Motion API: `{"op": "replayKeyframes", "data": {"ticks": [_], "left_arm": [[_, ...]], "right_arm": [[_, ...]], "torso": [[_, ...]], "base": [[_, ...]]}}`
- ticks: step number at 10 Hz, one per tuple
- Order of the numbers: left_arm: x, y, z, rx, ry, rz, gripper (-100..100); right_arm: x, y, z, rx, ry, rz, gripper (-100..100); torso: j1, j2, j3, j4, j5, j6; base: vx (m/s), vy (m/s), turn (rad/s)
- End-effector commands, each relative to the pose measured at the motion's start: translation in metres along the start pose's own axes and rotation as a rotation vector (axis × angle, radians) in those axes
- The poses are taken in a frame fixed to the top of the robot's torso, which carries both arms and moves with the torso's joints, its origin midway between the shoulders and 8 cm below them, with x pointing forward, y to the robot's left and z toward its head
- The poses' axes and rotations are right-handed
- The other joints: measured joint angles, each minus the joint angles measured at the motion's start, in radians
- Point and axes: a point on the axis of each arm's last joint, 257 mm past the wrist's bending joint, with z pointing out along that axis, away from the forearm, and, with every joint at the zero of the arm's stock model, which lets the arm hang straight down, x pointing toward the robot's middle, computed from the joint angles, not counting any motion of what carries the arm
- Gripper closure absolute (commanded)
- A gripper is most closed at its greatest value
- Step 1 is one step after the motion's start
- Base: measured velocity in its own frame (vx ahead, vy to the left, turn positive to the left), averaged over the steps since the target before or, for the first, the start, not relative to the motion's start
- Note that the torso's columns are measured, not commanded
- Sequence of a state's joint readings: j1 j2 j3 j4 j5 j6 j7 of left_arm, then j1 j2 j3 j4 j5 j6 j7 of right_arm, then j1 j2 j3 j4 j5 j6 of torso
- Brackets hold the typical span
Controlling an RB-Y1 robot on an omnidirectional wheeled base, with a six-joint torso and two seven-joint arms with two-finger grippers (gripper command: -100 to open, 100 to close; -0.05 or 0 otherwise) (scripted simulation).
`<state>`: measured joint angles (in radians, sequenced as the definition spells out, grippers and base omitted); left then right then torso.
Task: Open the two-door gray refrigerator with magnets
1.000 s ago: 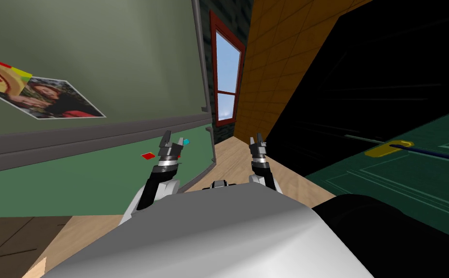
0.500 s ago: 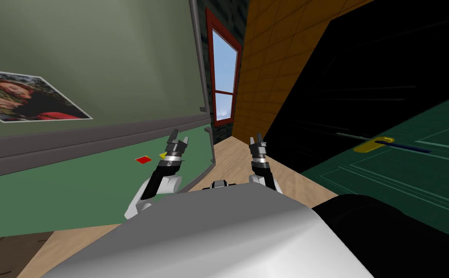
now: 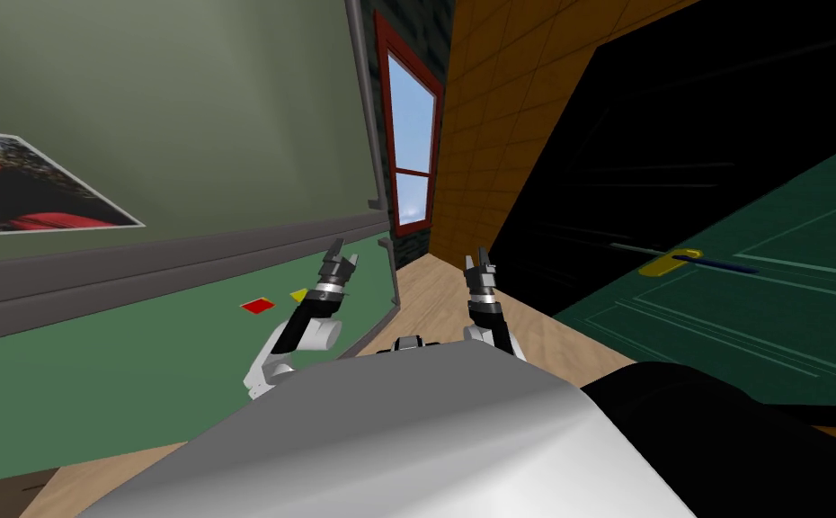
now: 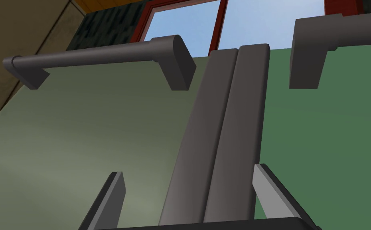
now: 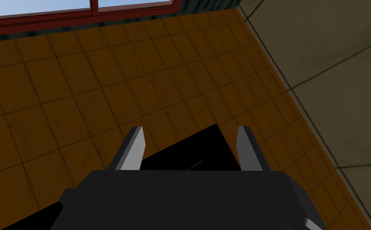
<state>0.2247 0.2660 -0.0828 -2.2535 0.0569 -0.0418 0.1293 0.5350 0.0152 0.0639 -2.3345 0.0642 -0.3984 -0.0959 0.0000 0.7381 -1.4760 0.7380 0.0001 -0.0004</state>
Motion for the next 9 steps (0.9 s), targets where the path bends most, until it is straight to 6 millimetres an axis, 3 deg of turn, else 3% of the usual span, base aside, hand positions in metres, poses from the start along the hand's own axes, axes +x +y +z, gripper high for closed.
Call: {"op": "replayKeyframes", "data": {"ticks": [1, 9], "left_arm": [[0.005, 0.009, 0.007, -0.039, 0.016, -0.003, -100], [0.027, 0.045, 0.034, -0.189, 0.096, 0.011, -100]], "right_arm": [[0.000, 0.000, 0.000, 0.000, 0.000, 0.000, 0], [0.000, 0.000, 0.000, 0.000, 0.000, 0.000, 0]], "torso": [[0.000, 0.000, 0.000, 0.000, 0.000, 0.001], [0.000, 0.000, 0.000, 0.000, 0.000, 0.000]], "base": [[0.014, 0.025, -0.042], [0.015, 0.032, -0.079]]}}
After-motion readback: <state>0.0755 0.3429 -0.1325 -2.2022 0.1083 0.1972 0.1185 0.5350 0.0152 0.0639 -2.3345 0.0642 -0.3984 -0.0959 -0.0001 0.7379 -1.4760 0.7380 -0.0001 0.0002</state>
